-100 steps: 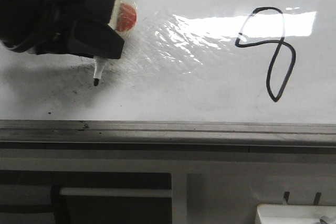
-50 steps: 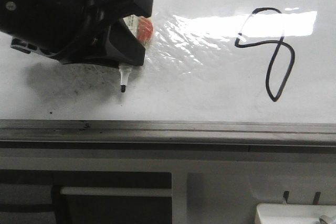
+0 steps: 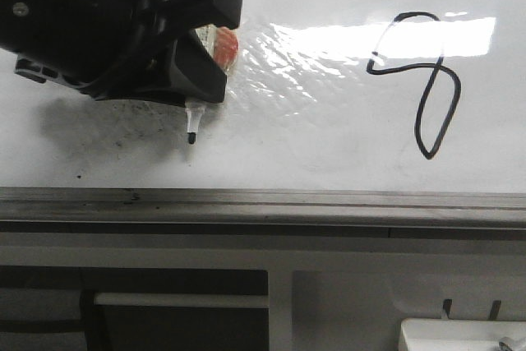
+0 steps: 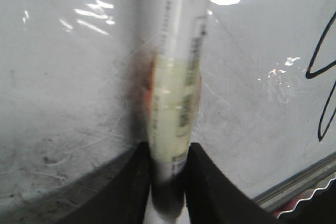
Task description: Write number 8 on whiteboard
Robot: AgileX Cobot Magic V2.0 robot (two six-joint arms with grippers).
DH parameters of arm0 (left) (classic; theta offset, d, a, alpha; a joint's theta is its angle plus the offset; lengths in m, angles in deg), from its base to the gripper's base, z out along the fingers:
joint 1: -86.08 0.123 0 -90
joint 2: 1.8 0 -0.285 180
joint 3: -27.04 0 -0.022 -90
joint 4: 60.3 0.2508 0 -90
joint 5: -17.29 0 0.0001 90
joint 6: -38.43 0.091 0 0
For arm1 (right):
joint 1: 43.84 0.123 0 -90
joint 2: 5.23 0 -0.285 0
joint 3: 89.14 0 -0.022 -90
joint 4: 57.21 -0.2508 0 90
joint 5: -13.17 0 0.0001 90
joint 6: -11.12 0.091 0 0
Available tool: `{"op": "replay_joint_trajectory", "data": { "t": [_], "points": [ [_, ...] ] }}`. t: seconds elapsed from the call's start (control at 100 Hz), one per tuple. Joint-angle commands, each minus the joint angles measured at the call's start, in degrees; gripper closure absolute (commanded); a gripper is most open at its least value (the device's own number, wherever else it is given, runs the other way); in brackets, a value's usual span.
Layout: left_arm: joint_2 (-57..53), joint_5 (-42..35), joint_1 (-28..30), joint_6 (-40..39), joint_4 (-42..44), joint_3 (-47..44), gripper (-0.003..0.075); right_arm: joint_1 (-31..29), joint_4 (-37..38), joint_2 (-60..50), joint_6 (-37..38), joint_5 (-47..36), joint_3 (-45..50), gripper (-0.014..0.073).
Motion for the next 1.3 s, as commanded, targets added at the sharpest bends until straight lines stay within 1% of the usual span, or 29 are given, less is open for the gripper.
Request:
{"op": "replay_joint_trajectory", "data": {
  "t": [0.0,0.05,0.21,0.33,0.4,0.58,0.7,0.77,0.84,0.91,0.95,0.96,0.98,1.02,1.03,1.07,1.11,1.16,1.29],
  "points": [
    [0.2,-8.9,0.7,-0.4,-1.9,1.1,0.0437,-0.4,-2.5,0.2,0.1,-3.3,-1.5,0.0657],
    [0.3,-8.9,0.7,-0.4,-1.9,1.1,0.0385,-0.4,-2.5,0.2,0.1,-3.3,-1.5,0.0657],
    [0.7,-8.9,0.7,-0.5,-1.9,1.1,0.0300,-0.4,-2.5,0.2,0.1,-3.3,-1.5,0.0657],
    [0.6,-8.2,0.7,-0.5,-1.9,1.2,0.0167,-0.4,-2.5,0.2,0.1,-3.3,-1.5,0.0657],
    [-0.5,-7.2,0.7,-0.5,-1.9,1.2,0.0113,-0.4,-2.5,0.2,0.1,-3.4,-1.5,0.0657],
    [-6.1,-2.2,0.6,-0.4,-1.9,1.2,0.0104,-0.4,-1.8,0.2,0.1,-3.6,-1.5,0.0656],
    [-12.6,-1.9,-1.0,-0.4,-1.9,-0.4,0.0113,-0.4,-0.6,-1.6,0.1,-3.7,-1.5,0.0655],
    [-17.8,-2.6,-2.3,-0.2,-1.9,-2.6,0.0146,-0.4,1.6,-4.4,0.1,-3.4,-1.5,0.0655],
    [-23.9,-3.5,-3.3,0.1,-1.3,-5.8,0.0197,-0.4,5.1,-8.4,0.9,-3.4,-1.5,0.0655],
    [-30.4,-3.4,-3.6,0.1,-0.4,-9.6,0.0273,-0.4,10.0,-12.2,3.9,-3.7,-0.9,0.0655],
    [-34.1,-2.9,-3.6,0.1,-0.4,-11.6,0.0331,-0.4,15.4,-14.6,7.7,-3.7,-0.2,0.0655],
    [-35.3,-2.8,-3.6,0.1,-0.4,-12.4,0.0353,-0.4,15.4,-15.0,7.7,-3.7,-0.1,0.0655],
    [-36.6,-2.7,-3.6,0.1,-0.4,-13.6,0.0376,-0.4,17.8,-16.2,9.7,-3.7,0.3,0.0655],
    [-40.1,-2.6,-3.6,0.1,-0.4,-15.4,0.0452,-0.4,23.4,-18.4,14.8,-3.7,1.2,0.0655],
    [-41.2,-2.5,-3.6,0.1,-0.4,-16.1,0.0480,-0.4,24.2,-19.1,15.5,-3.7,1.4,0.0655],
    [-43.8,-2.5,-3.6,0.1,-0.4,-17.8,0.0553,-0.4,27.9,-21.0,19.7,-3.7,2.3,0.0655],
    [-46.5,-2.5,-3.6,0.1,-0.4,-19.6,0.0643,-0.4,30.1,-22.5,22.3,-3.7,3.1,0.0655],
    [-49.0,-2.5,-3.6,0.1,-0.4,-21.3,0.0743,-0.4,30.7,-24.3,22.5,-3.7,4.0,0.0655],
    [-53.0,-1.6,-3.6,0.1,-0.5,-23.9,0.0741,-0.4,30.7,-27.1,22.5,-2.4,5.3,0.0656]
  ]
}}
